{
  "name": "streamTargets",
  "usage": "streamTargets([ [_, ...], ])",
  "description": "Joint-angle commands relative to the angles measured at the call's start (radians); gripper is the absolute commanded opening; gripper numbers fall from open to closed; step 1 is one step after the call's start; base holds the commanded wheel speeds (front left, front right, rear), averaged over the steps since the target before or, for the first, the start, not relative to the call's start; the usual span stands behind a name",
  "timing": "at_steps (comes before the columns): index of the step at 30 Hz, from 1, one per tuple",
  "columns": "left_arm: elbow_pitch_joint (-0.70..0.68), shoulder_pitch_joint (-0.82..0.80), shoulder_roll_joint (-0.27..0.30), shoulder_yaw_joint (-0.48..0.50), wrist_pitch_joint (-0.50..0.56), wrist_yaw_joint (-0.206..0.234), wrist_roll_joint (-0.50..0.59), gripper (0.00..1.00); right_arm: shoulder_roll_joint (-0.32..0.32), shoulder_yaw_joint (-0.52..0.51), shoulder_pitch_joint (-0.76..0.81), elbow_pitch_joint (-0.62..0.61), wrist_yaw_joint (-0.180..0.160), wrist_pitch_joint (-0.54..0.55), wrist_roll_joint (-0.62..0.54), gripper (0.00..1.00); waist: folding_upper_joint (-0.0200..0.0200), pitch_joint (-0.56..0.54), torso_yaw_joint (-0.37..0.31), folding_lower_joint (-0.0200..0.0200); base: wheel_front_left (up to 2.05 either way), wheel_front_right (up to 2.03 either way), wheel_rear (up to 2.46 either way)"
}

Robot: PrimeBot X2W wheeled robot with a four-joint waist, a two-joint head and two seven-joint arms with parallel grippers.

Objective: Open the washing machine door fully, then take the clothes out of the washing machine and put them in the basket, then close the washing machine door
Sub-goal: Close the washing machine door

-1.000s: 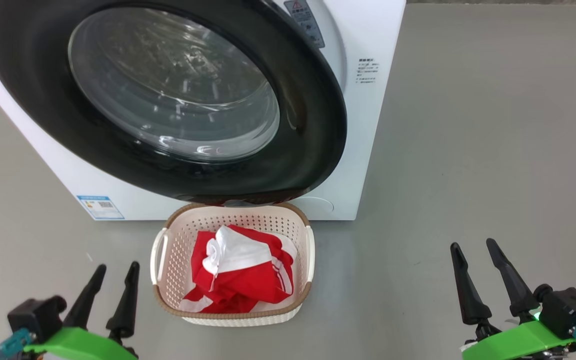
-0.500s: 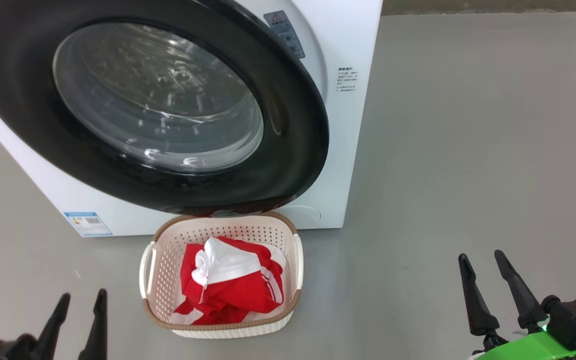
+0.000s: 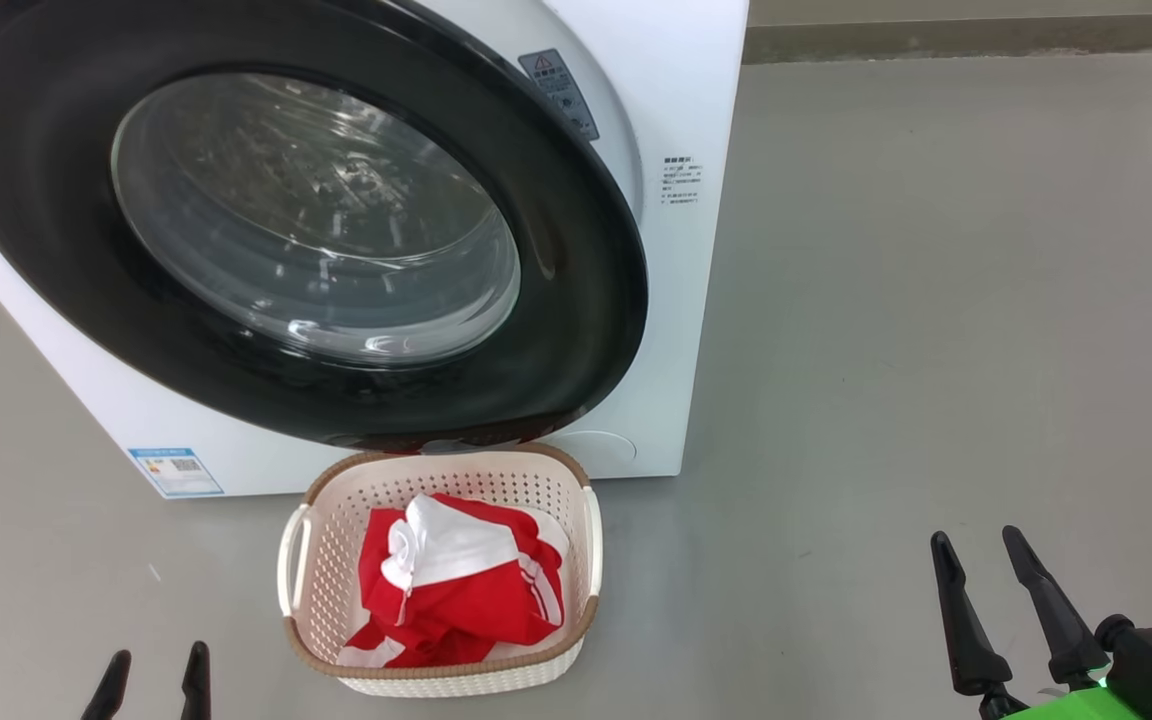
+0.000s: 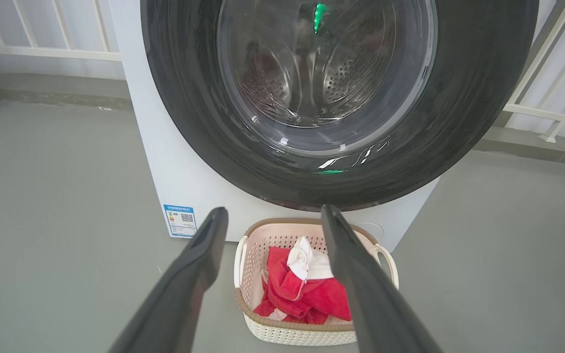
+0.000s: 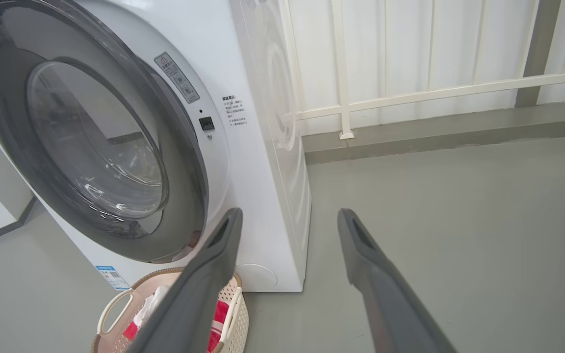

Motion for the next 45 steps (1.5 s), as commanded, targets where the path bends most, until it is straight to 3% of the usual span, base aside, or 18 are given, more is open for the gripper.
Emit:
streamTargets([
  [1,-0.031,-0.017,0.013,0.041,-0.009,-0.006,0.006,1.0,-0.015,0.018,-0.015,-0.027,0.006,-0.006,0.003,1.0,0.0,-0.001,0.001,0.0,0.0,0.0,0.0],
  [11,-0.051,-0.01,0.0,0.04,-0.009,-0.006,0.027,1.0,-0.021,0.036,-0.019,-0.025,0.006,-0.006,0.007,0.97,0.0,-0.007,0.012,0.0,0.0,0.0,0.0],
  [12,-0.053,-0.009,-0.003,0.039,-0.009,-0.006,0.028,1.0,-0.022,0.043,-0.022,-0.024,0.006,-0.006,0.009,0.53,0.0,-0.007,0.015,0.0,0.0,0.0,0.0],
  [13,-0.055,-0.008,-0.007,0.037,-0.009,-0.006,0.03,1.0,-0.024,0.052,-0.025,-0.022,0.006,-0.006,0.009,0.31,0.0,-0.006,0.018,0.0,0.0,0.0,0.0],
  [14,-0.057,-0.007,-0.011,0.036,-0.009,-0.006,0.032,1.0,-0.026,0.061,-0.031,-0.02,0.006,-0.006,0.011,0.0,0.0,-0.004,0.021,0.0,0.0,0.0,0.0],
  [27,-0.067,-0.06,-0.061,-0.007,-0.009,-0.006,0.019,1.0,-0.009,0.162,-0.257,0.024,0.006,-0.006,0.023,0.0,0.0,0.072,0.112,0.0,0.0,0.0,0.0],
  [45,-0.057,-0.201,-0.075,-0.072,-0.009,-0.006,-0.034,1.0,0.01,0.223,-0.621,0.211,0.006,-0.006,0.011,0.0,0.0,0.246,0.25,0.0,0.0,0.0,0.0],
])
